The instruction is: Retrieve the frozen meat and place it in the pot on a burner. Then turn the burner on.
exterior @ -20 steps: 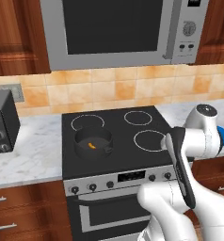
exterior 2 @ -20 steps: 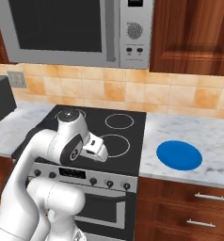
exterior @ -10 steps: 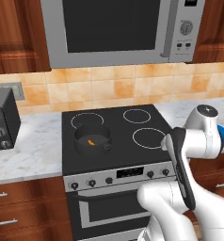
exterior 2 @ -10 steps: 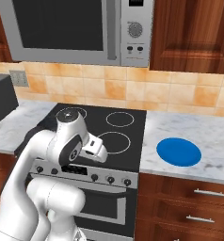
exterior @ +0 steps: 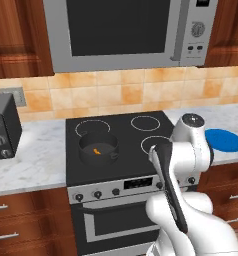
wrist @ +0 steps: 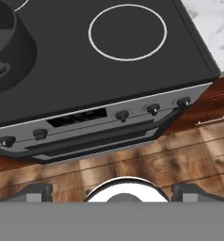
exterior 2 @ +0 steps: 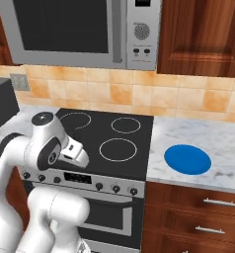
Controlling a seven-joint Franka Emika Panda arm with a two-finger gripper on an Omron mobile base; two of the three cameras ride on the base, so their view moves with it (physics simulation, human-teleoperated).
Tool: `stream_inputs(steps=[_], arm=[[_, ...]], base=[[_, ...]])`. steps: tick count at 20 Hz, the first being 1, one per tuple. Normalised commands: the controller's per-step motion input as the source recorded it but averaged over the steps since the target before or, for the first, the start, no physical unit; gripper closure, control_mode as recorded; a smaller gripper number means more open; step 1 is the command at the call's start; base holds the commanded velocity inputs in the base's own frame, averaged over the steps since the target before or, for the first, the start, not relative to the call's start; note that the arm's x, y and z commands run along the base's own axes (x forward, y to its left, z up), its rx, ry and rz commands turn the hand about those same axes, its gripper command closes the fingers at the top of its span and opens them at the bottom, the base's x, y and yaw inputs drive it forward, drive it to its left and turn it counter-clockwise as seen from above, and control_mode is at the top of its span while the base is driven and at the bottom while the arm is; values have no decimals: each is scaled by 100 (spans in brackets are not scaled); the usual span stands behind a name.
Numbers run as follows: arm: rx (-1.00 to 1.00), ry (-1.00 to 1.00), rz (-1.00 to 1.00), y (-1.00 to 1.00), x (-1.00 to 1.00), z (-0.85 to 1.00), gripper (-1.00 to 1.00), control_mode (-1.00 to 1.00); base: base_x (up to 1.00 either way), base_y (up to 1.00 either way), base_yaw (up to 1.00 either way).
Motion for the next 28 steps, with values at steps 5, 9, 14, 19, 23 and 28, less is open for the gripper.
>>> stream_inputs(steps=[5, 9, 14, 19, 23, 28], arm=[[-1, -34, 0, 100, -34, -74, -100, -100], [6, -38, 0, 100, -69, -90, -100, -100], [13, -31, 1, 100, -77, -97, -100, -100], [0, -55, 13, 82, -93, -100, -100, -100], [-19, -89, 31, 59, -94, -98, -100, -100], [-19, -80, 15, 4, -42, -100, -100, -100]], base=[[0, 0, 0], [0, 0, 0], [0, 0, 0], [0, 0, 0], [0, 0, 0], [0, 0, 0]])
